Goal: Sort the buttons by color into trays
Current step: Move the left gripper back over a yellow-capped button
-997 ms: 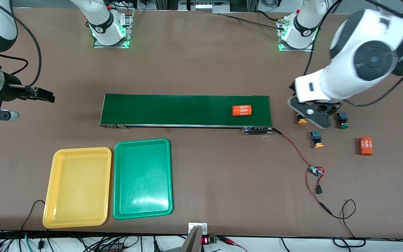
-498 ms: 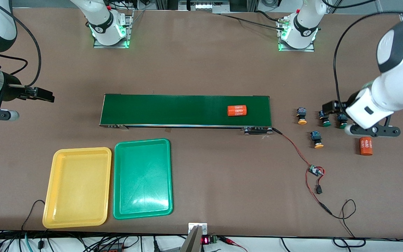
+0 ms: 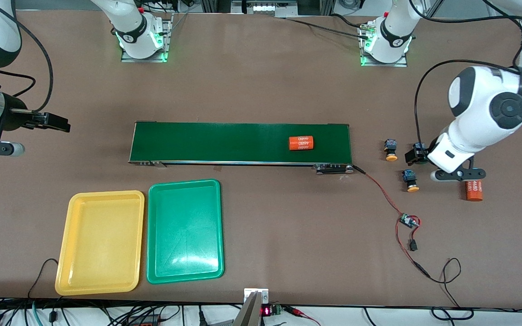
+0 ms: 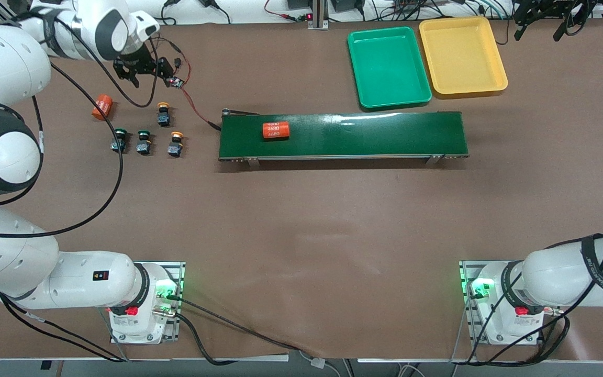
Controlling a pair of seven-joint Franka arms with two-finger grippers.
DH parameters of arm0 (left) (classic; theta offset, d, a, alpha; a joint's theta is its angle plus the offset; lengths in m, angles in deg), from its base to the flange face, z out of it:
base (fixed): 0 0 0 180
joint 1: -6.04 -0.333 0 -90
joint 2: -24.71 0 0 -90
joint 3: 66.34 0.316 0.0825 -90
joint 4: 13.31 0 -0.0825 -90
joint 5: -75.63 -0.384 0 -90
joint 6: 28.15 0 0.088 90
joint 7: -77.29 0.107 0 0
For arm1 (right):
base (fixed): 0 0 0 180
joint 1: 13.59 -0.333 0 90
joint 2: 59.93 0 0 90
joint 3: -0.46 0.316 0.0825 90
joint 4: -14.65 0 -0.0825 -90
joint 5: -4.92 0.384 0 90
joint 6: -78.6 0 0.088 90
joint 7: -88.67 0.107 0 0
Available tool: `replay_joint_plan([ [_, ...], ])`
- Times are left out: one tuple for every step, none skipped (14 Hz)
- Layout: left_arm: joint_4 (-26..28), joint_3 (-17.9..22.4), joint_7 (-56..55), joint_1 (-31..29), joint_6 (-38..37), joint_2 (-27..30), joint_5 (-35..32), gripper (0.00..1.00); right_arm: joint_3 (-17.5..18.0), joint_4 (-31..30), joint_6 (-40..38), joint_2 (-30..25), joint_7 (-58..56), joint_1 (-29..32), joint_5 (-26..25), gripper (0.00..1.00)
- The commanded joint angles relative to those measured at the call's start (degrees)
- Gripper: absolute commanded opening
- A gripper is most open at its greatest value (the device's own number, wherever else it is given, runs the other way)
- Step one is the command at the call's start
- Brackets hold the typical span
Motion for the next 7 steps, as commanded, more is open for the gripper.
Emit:
replay_joint_plan([
  [2.3,2.4,-0.1,1.0,5.4,-2.5,0.6,1.00,0.0,0.6,-0.9,0.2,-0.9,0.4,0.3,1.00],
  [2.3,2.9,-0.1,1.1,8.1,-4.3,0.6,1.00,0.0,0.5,-0.9,0.2,-0.9,0.4,0.3,1.00],
  [2.3,3.8,-0.1,1.2,10.4,-5.9,0.6,1.00,0.0,0.4,-0.9,0.2,-0.9,0.4,0.3,1.00],
  [2.3,4.1,-0.1,1.6,12.5,-7.4,0.7,1.00,0.0,0.3,-0.9,0.2,-0.9,0.4,0.3,1.00],
  [2.3,4.4,-0.1,1.5,14.1,-8.7,0.7,1.00,0.0,0.3,-0.9,0.2,-0.9,0.4,0.3,1.00],
  [2.3,4.5,-0.2,1.5,15.4,-10.0,0.7,1.00,-0.1,0.3,-0.9,0.2,-1.3,0.4,0.3,1.00],
  [2.3,4.6,-0.5,1.5,16.4,-11.2,0.7,0.99,-0.1,0.3,-0.9,0.2,-1.3,0.4,0.3,1.00],
])
